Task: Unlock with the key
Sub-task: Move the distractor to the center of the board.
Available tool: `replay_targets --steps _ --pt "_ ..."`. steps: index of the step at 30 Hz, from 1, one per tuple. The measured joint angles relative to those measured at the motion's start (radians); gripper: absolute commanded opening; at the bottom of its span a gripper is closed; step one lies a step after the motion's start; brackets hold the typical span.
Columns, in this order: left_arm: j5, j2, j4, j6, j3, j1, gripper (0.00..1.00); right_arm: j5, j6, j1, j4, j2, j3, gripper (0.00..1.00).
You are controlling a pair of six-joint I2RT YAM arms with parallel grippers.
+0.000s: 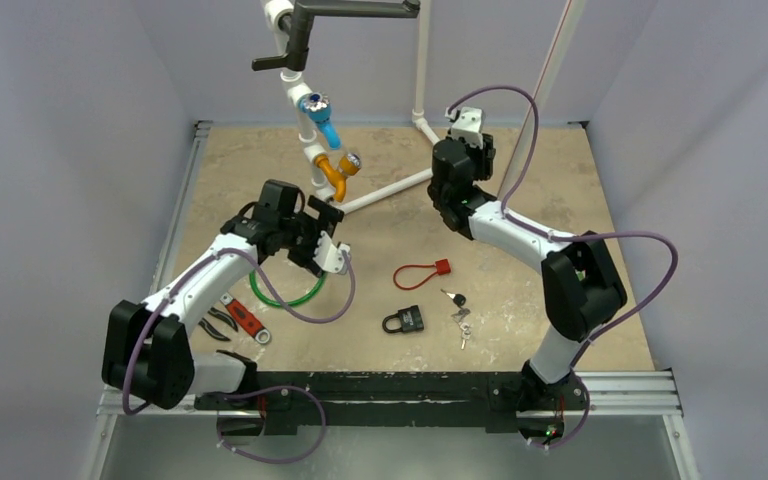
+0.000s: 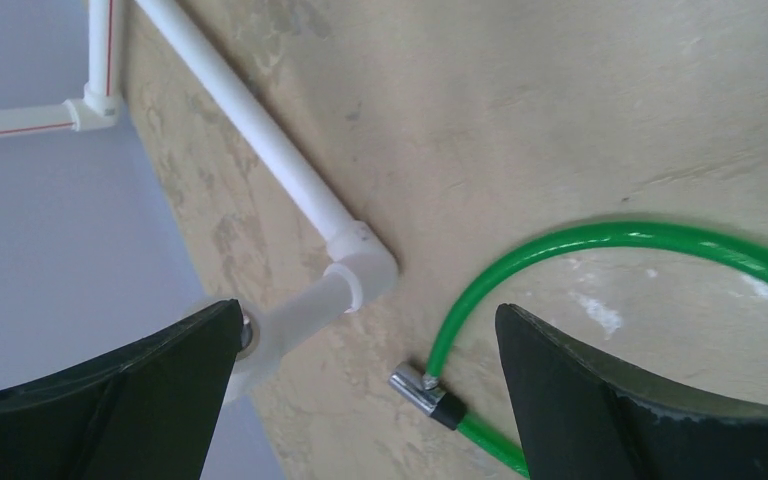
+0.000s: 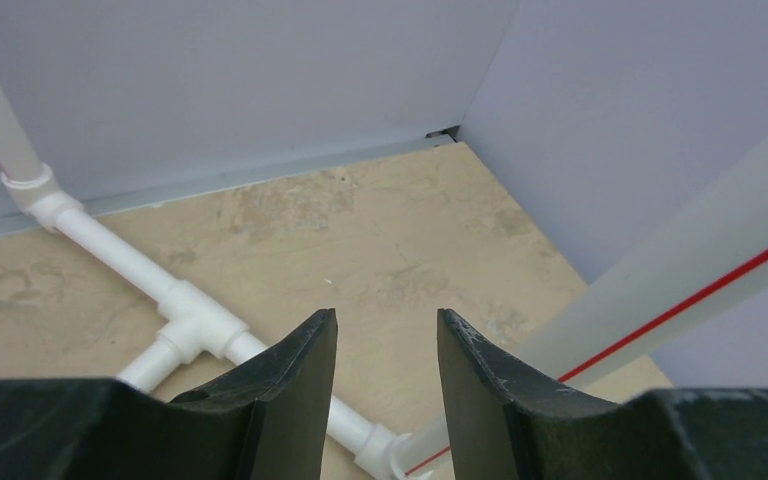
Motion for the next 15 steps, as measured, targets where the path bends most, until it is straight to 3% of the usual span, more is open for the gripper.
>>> replay_targets --steps 6,15 --pt "-0.043 0.056 0.148 0.004 0.015 0.051 1.0 0.061 -0.014 -0.012 -0.005 -0.01 -0.034 0.39" --pt "-0.091 0.183 0.204 -0.029 0.141 0.077 1.0 0.056 0.185 -0.051 -0.172 -0.087 -0.066 0.36"
